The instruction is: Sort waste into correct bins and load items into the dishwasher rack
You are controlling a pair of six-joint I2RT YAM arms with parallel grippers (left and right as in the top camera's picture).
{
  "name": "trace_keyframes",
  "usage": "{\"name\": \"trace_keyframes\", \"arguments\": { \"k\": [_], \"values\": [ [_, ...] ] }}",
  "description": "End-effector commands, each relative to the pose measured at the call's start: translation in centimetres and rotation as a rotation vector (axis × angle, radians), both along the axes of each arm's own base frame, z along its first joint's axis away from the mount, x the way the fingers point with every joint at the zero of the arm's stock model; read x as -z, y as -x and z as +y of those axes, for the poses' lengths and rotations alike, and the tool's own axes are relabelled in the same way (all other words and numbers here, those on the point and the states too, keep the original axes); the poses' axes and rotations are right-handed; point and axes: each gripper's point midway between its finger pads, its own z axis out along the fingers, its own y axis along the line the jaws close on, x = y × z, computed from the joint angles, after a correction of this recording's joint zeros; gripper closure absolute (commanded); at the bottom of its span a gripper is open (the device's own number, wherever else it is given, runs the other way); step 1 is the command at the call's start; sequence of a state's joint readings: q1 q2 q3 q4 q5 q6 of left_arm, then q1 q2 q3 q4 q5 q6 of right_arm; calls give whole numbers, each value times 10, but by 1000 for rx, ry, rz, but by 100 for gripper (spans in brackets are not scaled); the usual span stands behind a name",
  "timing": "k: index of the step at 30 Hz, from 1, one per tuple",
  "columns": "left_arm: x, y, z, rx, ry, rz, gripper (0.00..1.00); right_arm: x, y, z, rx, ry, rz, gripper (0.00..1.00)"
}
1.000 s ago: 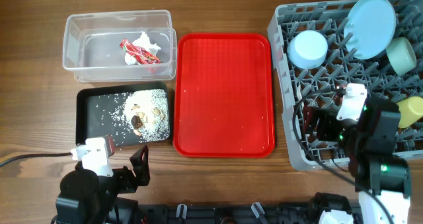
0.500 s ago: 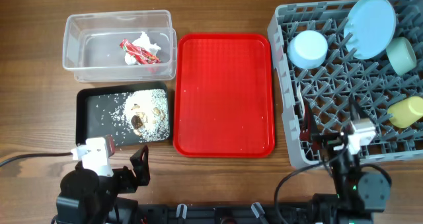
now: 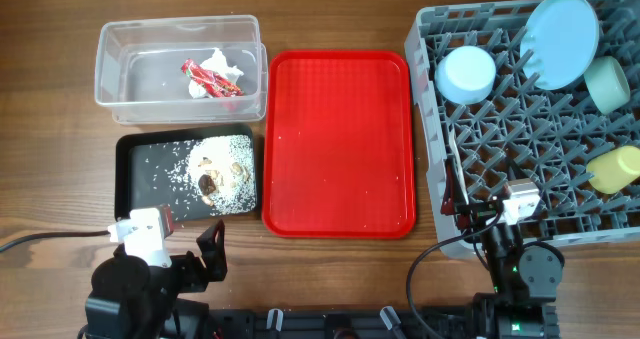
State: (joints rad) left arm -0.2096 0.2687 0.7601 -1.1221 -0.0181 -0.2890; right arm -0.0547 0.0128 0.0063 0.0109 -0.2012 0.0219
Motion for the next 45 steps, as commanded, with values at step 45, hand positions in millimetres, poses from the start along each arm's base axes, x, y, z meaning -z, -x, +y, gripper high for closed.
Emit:
{"name": "trace_keyframes", "arguments": {
  "k": [45],
  "values": [
    [43,-45,31,-196,13,-233,0,-2,0,2,-8,-6,-8,0]
  ]
}}
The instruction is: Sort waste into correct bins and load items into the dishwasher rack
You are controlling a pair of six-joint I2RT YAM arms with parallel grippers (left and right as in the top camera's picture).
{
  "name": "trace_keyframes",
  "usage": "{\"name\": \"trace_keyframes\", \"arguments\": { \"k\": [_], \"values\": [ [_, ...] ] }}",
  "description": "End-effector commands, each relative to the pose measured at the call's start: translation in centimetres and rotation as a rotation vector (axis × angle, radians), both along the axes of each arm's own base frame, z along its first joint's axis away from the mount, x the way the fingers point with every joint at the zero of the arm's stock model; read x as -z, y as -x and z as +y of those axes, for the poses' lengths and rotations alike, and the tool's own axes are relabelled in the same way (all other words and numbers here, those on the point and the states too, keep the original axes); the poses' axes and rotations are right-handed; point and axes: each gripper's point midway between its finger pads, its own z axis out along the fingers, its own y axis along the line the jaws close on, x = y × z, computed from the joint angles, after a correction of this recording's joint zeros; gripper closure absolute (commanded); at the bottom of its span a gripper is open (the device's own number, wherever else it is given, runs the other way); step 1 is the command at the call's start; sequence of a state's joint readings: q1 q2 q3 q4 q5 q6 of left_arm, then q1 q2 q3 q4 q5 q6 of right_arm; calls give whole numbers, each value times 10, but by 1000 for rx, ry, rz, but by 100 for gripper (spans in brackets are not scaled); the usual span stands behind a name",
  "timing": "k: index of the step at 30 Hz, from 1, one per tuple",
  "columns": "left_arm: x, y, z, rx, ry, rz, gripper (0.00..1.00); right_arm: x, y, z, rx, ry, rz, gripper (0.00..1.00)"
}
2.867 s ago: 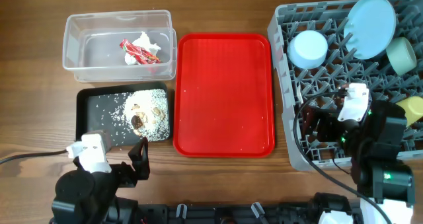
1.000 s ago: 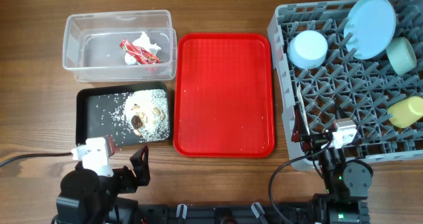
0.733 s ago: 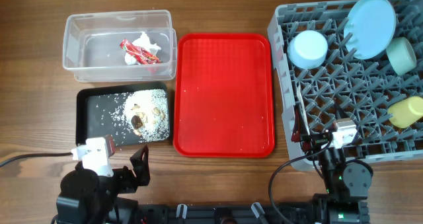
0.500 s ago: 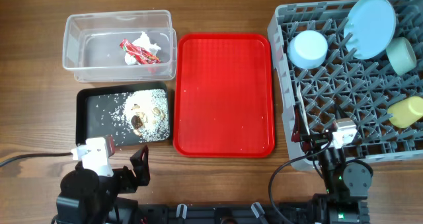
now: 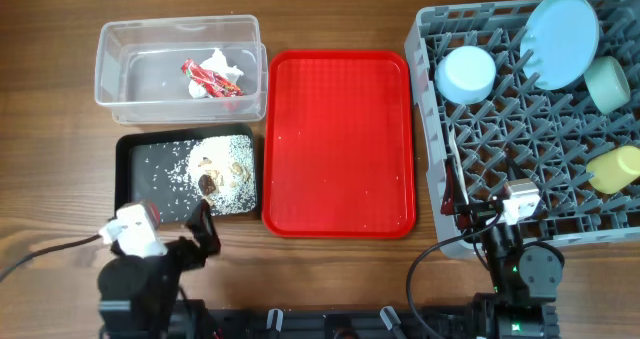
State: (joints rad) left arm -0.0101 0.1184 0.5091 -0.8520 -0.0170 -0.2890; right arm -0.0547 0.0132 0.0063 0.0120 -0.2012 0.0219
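The red tray (image 5: 339, 139) lies at the centre with only a few crumbs on it. A clear bin (image 5: 125, 74) holds a red wrapper (image 5: 210, 79) and crumpled white paper (image 5: 220, 61). Rice and food scraps (image 5: 222, 171) fill the black tray (image 5: 140, 174). In the grey dishwasher rack (image 5: 520, 149) are a blue plate (image 5: 560, 37), a light blue cup (image 5: 466, 74), a green cup (image 5: 606, 83) and a yellow cup (image 5: 616, 168). My left gripper (image 5: 201, 221) is at the black tray's front edge. My right gripper (image 5: 466, 207) is by the rack's front left corner. Both gaps are unclear.
The wooden table's front edge runs just behind both arm bases. A black cable (image 5: 50, 251) trails left from the left arm. The clear bin and the black tray stand close against the red tray's left side, and the rack stands to its right.
My left arm has swung a little to the left and forward, and its fingers now reach the black tray's front edge. The right arm and all objects are unchanged.
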Motion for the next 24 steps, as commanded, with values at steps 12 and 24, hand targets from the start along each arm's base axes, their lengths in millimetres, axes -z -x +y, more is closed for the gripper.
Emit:
{"name": "trace_keyframes", "arguments": {
  "k": [12,24],
  "values": [
    [26,-64,-8,83,-102,-392,0,-2,0,2,-8,-6,-7,0],
    [26,-64,-8,84,-94,-394,0,-2,1,2,-8,-6,-8,0]
  ]
}}
